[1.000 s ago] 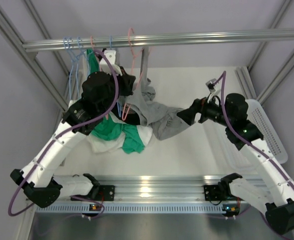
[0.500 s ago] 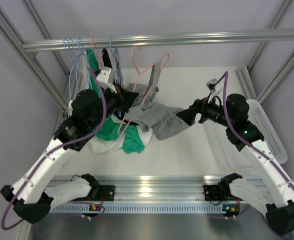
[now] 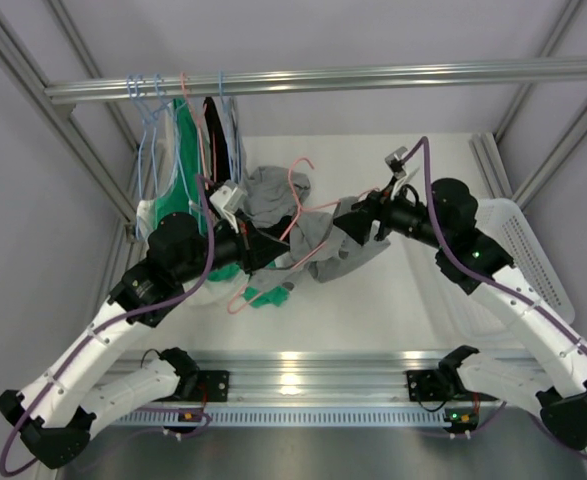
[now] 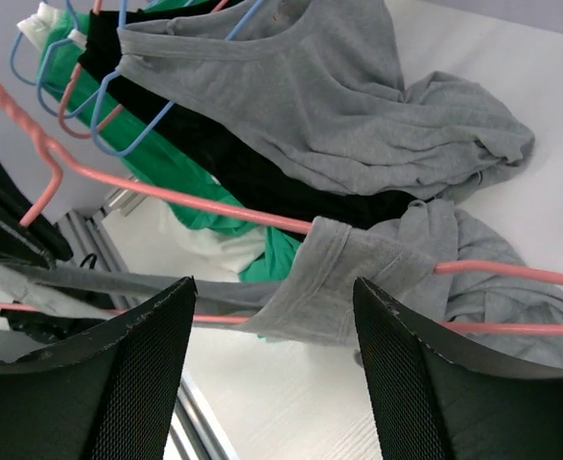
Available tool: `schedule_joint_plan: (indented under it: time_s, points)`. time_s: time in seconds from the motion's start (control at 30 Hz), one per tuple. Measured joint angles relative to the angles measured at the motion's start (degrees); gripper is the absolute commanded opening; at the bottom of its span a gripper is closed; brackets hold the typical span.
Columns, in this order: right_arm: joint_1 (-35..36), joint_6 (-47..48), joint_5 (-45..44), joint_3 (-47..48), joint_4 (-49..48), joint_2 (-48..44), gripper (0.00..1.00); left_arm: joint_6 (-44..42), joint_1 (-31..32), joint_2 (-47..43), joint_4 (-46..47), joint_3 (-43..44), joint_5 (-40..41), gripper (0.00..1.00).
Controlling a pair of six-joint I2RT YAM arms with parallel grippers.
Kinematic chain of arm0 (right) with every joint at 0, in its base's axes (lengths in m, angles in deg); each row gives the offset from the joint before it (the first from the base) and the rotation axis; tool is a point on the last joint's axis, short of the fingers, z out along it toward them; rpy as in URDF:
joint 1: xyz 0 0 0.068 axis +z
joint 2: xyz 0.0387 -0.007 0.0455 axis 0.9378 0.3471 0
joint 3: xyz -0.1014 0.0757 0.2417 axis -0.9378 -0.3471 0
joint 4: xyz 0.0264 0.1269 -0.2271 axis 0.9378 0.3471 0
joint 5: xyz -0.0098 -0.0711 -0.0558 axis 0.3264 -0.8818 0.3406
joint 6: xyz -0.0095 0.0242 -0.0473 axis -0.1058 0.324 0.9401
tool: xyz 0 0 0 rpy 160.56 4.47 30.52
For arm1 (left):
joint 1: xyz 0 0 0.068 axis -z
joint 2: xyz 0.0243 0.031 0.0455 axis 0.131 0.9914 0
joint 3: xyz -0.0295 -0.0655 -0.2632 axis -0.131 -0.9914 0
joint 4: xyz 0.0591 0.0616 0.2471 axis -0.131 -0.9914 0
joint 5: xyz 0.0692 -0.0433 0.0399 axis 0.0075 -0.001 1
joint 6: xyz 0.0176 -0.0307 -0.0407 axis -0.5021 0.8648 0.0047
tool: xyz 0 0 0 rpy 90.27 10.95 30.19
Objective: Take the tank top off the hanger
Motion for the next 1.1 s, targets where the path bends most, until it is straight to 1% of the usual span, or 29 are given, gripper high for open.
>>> schedule_joint_plan:
  time_s: [0.07, 0.13, 0.47, 0.5, 0.57, 0.6, 0.63, 0.77, 0.8, 0.83, 0.9, 0.97, 1.1]
  points:
    - [1.42, 0.52, -2.93, 0.00, 0.15, 0.39, 0.65, 0.33, 0.02, 0.00, 0.02, -0.24, -0.55, 0.00]
    - [2.51, 1.22, -5.95, 0.00, 0.20, 0.48, 0.61, 0.68, 0.09, -0.04, 0.13, -0.24, -1.03, 0.00]
    - [8.81, 3.89, -22.16, 1.95, 3.08, 1.44, 0.60, 1.11, 0.15, -0.33, 0.15, -0.22, -0.85, 0.00]
    - [9.42, 4.02, -23.80, 1.95, 3.41, 1.60, 0.56, 1.11, 0.15, -0.31, 0.15, -0.22, -0.68, 0.00]
    - [10.58, 4.42, -26.69, 1.95, 3.85, 1.92, 0.54, 1.11, 0.15, -0.17, 0.17, -0.22, -0.44, 0.00]
    - [11.02, 4.46, -27.96, 1.95, 4.15, 2.08, 0.49, 1.09, 0.15, -0.02, 0.17, -0.22, -0.28, 0.00]
    - [11.32, 4.61, -29.07, 1.95, 4.61, 2.10, 0.49, 1.09, 0.17, 0.09, 0.17, -0.22, -0.15, 0.00]
    - [11.54, 4.81, -31.74, 1.95, 5.29, 2.10, 0.45, 1.09, 0.20, 0.20, 0.15, -0.22, 0.44, 0.00]
    - [11.56, 4.83, -32.09, 1.95, 5.29, 2.10, 0.40, 1.09, 0.20, 0.22, 0.17, -0.22, 0.44, 0.00]
    - [11.56, 4.96, -32.44, 1.95, 5.29, 2.12, 0.39, 1.11, 0.20, 0.28, 0.17, -0.20, 0.42, 0.00]
    - [11.56, 5.07, -33.16, 1.97, 5.29, 2.36, 0.40, 1.14, 0.20, 0.52, 0.15, -0.15, 0.37, 0.00]
    - [11.56, 5.33, -33.70, 2.36, 5.29, 3.23, 0.43, 1.29, 0.20, 0.79, 0.17, 0.00, 0.33, 0.00]
    - [11.56, 5.51, -34.64, 2.69, 5.55, 4.96, 0.35, 1.36, 0.20, 0.98, 0.13, 0.24, 0.09, 0.00]
